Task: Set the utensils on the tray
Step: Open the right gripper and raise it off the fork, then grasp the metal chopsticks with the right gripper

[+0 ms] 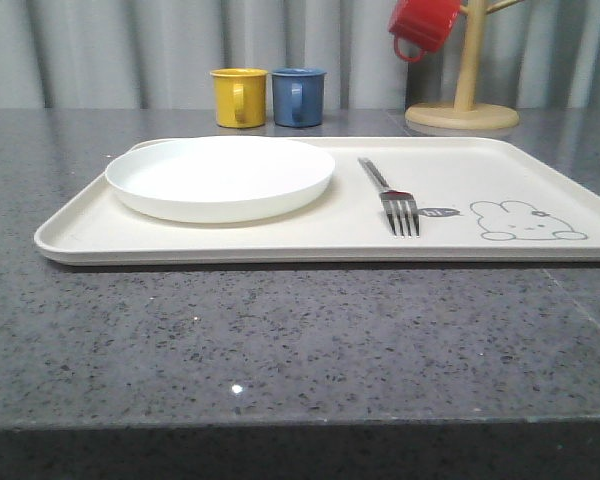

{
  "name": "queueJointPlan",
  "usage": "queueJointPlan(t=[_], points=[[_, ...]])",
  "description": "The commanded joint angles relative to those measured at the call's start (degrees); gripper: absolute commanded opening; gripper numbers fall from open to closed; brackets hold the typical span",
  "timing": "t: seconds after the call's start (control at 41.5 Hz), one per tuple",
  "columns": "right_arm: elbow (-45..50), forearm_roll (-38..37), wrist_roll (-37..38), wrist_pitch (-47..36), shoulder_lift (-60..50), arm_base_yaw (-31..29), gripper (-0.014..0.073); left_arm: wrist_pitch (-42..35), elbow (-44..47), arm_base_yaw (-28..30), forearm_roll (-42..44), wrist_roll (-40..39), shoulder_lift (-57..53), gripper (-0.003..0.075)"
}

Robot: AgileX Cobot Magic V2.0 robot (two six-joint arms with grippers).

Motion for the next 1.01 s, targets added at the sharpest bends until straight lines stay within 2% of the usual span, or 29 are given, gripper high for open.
queueJointPlan(t=[0.0,0.169,0.602,0.699,0.843,0.988], points=[[-0.44,1.24,-3.69,-3.06,-2.73,-2.45,0.0339,-4.58,-1.39,-0.30,-0.70,-0.25,0.51,-0.0019],[-0.29,2.87,-5.56,-4.08,-1.32,-4.16,0.0339,-4.58,-1.39,-0.30,-0.70,-0.25,0.51,-0.0019],[-0.29,3.51,-6.17,-3.62,2.99,-4.16,0.0332,-4.58,-1.39,-0.30,-0.70,-0.25,0.51,-0.0019],[-0.29,3.51,-6.17,-3.17,2.99,-4.16,0.0255,-4.58,-1.39,-0.30,-0.70,-0.25,0.51,-0.0019],[-0.29,3.51,-6.17,-2.45,2.88,-4.16,0.0097,-4.58,-1.39,-0.30,-0.70,-0.25,0.51,-0.0019],[-0.77,3.51,-6.17,-1.92,2.24,-4.16,0.0064,-4.58,-1.39,-0.30,-0.70,-0.25,0.51,-0.0019]])
